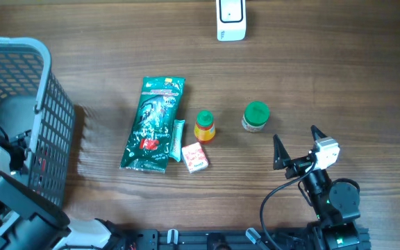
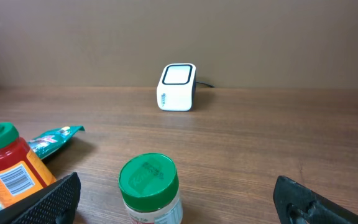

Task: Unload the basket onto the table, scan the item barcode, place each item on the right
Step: 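Grasp the red Nescafe stick with left gripper and lift it out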

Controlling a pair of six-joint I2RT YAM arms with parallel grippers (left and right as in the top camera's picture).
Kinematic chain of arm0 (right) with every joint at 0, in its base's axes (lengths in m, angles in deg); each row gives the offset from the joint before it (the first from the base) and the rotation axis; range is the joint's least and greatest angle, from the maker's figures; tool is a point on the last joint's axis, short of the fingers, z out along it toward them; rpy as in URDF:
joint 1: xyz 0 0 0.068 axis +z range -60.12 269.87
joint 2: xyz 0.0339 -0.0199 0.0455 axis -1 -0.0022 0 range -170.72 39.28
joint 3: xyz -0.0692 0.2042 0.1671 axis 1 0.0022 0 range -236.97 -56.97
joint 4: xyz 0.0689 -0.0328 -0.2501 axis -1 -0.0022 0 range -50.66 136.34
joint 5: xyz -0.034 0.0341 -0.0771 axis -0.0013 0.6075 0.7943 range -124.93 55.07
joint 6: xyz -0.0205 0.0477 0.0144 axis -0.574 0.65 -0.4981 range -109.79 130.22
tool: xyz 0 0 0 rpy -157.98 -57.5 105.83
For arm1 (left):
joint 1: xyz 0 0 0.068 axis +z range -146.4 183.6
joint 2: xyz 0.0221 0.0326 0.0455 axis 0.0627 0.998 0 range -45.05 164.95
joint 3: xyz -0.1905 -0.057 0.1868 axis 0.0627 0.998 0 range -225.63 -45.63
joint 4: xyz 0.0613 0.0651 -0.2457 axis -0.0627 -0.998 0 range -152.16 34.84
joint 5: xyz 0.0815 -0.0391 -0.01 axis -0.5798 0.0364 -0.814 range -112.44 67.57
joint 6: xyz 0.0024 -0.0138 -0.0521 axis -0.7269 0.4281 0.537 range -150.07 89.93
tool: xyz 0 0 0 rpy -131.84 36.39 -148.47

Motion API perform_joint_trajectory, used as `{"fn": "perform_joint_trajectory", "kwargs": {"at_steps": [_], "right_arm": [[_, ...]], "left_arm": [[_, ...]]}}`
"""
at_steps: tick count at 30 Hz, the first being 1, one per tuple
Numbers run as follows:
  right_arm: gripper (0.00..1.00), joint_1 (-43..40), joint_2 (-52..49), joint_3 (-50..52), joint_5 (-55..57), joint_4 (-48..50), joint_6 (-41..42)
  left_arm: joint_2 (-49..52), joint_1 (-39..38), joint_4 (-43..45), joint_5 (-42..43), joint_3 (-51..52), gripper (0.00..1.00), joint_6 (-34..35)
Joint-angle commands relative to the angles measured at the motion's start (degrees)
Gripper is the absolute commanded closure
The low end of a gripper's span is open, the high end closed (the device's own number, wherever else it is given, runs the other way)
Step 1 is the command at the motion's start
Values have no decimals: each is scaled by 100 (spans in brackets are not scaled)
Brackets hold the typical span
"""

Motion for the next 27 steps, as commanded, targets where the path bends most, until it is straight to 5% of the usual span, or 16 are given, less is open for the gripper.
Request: {"fn": "perform_joint_trajectory", "kwargs": {"at_steps": [1,3,7,9,12,23,24,25,27], "right_arm": [[0,20,0,7,-42,20,96],[0,20,0,7,-42,17,96],[0,20,0,7,-42,17,94],[0,20,0,7,-42,20,96],[0,20,0,7,-42,17,96],[0,20,0,7,-42,17,96],[0,20,0,7,-42,17,94],[0,20,0,7,-42,20,94],[0,20,0,7,-42,17,96]], "left_arm": [[170,-2,581,-466,516,0,105],[170,-2,774,-715,721,9,103],[170,0,1029,-1132,763,86,96],[168,0,1270,-1130,752,96,2],[63,-2,1257,-1108,442,96,-651],[-1279,-2,940,-1108,164,96,-651],[-1259,-2,988,-1231,164,56,-651],[-1220,-2,997,-1633,166,5,-647],[-1095,13,990,-2107,166,3,-627]]}}
